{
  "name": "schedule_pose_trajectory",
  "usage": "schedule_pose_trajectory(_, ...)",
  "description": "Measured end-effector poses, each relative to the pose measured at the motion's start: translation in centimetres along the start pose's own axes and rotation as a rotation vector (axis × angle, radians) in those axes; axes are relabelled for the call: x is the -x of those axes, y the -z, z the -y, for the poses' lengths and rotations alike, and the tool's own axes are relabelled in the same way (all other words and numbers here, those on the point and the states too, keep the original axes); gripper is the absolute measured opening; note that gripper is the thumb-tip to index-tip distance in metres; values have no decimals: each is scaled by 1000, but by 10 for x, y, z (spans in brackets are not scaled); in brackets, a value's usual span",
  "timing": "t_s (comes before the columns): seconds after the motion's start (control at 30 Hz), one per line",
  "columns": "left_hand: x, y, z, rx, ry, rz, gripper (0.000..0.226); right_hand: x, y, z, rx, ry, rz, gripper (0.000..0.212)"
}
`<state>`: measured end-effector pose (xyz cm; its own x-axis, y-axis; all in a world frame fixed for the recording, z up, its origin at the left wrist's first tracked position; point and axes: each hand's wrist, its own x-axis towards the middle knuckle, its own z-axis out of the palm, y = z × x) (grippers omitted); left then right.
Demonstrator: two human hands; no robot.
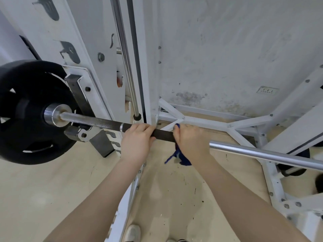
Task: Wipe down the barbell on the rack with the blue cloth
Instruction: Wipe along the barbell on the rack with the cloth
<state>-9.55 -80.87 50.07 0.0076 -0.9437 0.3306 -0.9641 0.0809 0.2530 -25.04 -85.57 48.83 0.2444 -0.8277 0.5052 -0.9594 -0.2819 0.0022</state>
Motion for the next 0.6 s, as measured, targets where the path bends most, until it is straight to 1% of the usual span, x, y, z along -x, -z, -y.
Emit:
schedule_pose_trajectory(0.07,-2,2,6,8,-29,29,24,-7,-2,32,71,59,-31,44)
schedule_pose_trajectory(0.13,-4,8,13,56,-37,64,19,-13,-3,50,41,83,-31,55)
schedule_pose_trajectory(0.2,-5,14,23,126,-35,101,24,-12,-8,44,29,134,-19,49)
schedule_pose_trajectory(0.23,-6,18,30,167,-35,118,28,-11,-6,36,38,137,42,46)
schedule_pose_trajectory(0.27,-7,21,37,185,-46,120,31,-10,-1,28,85,124,147,46)
schedule_pose_trajectory(0.33,-7,26,55,119,-73,78,34,-6,6,15,202,138,286,48)
schedule_pose_trajectory(0.4,-8,31,75,40,-20,66,39,-13,13,16,164,95,382,35)
schedule_pose_trajectory(0.47,-9,36,94,4,27,85,41,-19,13,42,195,116,373,20)
schedule_pose_trajectory(0.5,-10,37,103,1,31,94,40,-22,10,63,186,115,328,21)
schedule_pose_trajectory(0.53,-9,38,110,4,22,106,38,-26,4,86,130,67,248,27)
schedule_pose_trajectory(0.57,-9,39,115,11,8,115,36,-31,-2,108,39,27,178,34)
schedule_pose_trajectory(0.6,-9,40,120,23,-5,117,35,-35,-6,131,-51,6,146,39)
